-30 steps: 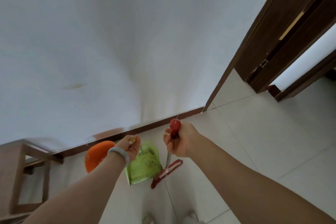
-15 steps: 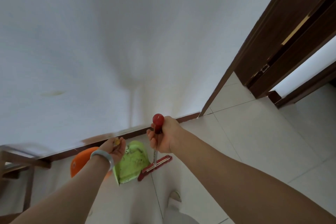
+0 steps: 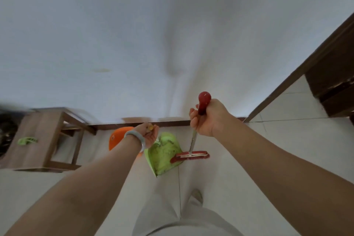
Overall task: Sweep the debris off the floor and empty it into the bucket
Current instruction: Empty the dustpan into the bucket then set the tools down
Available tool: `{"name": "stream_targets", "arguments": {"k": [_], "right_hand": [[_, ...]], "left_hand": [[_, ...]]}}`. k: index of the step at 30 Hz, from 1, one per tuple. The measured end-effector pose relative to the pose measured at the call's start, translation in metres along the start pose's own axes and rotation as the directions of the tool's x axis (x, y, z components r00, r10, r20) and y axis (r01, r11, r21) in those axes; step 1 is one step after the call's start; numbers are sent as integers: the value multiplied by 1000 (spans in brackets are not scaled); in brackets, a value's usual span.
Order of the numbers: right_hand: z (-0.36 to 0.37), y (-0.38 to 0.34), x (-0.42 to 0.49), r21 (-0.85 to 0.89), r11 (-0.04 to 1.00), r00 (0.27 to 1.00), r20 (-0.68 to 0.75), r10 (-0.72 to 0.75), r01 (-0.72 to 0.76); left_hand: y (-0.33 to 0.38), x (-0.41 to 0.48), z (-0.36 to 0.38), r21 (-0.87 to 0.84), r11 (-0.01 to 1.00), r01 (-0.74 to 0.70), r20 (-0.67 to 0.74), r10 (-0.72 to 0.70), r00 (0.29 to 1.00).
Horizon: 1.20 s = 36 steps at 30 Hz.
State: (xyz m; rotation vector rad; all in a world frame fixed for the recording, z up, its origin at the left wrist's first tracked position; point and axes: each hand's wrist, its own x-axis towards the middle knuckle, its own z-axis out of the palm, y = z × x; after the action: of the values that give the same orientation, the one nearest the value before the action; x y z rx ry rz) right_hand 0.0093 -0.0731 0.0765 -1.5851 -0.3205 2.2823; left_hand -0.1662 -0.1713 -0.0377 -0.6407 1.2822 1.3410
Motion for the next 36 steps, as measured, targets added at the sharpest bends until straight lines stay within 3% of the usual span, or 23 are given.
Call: {"name": "stream_targets", "arguments": {"k": [8,19,36], "right_hand": [[7,-9,2,-85,996,999,37,8,-5],[21,-17,10,87,996,985,168,-34,19],[78,0,63,74,997,996,-80,-26,32]], "left_hand": [[-1,14,-11,10,999,32,-69,-32,997],[32,47,-7,127,989,75,-66,-67,996],[87,125,4,205,963,178,-21,-177,984]]}}
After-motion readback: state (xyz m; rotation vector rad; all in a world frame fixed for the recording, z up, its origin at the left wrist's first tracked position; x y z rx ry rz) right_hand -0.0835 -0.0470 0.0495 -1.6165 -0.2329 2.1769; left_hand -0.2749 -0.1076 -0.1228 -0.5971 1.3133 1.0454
